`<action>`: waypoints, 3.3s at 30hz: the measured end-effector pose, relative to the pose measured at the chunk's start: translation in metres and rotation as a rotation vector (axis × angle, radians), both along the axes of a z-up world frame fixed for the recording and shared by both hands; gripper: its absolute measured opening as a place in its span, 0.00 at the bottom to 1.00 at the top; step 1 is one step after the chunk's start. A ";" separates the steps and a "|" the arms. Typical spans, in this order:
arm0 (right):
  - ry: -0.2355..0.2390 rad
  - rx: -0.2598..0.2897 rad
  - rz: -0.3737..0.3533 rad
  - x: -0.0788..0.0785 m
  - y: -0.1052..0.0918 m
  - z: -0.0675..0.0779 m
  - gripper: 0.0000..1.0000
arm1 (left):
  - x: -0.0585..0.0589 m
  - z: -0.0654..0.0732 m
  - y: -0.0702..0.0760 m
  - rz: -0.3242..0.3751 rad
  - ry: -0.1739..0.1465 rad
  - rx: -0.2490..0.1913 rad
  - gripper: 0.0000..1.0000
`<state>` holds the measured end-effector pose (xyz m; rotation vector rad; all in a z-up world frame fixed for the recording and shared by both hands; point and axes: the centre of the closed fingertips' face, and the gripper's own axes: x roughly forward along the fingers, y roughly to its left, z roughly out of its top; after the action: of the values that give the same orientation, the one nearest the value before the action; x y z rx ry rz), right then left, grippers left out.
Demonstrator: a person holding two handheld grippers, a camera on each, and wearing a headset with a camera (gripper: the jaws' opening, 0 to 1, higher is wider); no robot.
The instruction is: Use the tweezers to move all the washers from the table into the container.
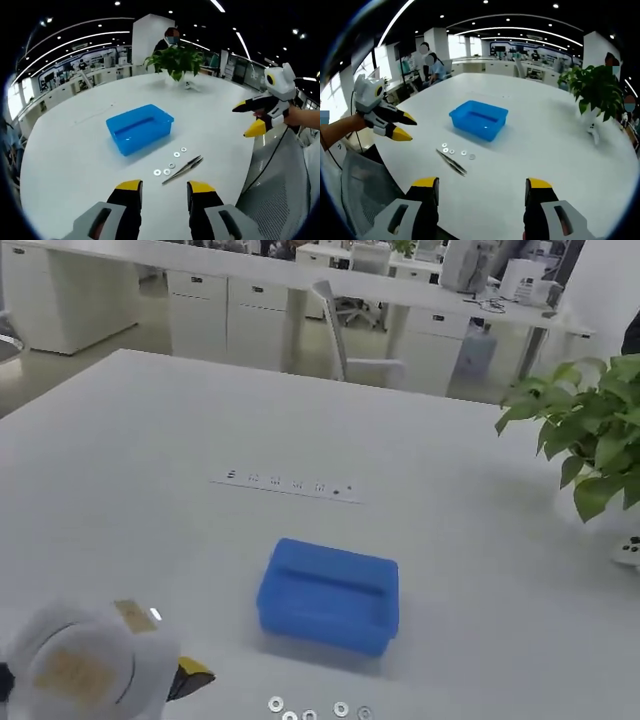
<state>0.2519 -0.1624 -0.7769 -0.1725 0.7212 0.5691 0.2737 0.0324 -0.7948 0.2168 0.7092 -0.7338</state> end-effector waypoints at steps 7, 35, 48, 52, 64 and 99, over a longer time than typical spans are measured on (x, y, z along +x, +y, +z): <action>0.030 -0.005 0.023 0.002 0.003 -0.009 0.67 | 0.007 -0.030 -0.011 -0.093 0.063 0.026 0.24; 0.074 0.001 0.068 -0.010 0.017 -0.016 0.63 | 0.003 -0.079 -0.041 -0.412 0.058 0.142 0.00; 0.024 -0.011 0.270 -0.013 0.066 0.000 0.54 | -0.024 -0.039 -0.059 -0.460 -0.020 0.134 0.00; 0.027 -0.012 0.352 -0.022 0.083 0.001 0.48 | -0.031 -0.024 -0.061 -0.456 -0.050 0.134 0.00; 0.059 -0.077 0.498 -0.054 0.093 -0.024 0.26 | -0.066 0.011 -0.074 -0.472 -0.085 0.143 0.00; -0.087 -0.121 0.992 -0.091 0.098 -0.048 0.04 | -0.114 0.022 -0.130 -0.448 -0.055 0.235 0.00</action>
<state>0.1611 -0.0646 -0.8250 -0.6812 0.5515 1.4500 0.1597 -0.0974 -0.7724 0.6218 0.7014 -1.0655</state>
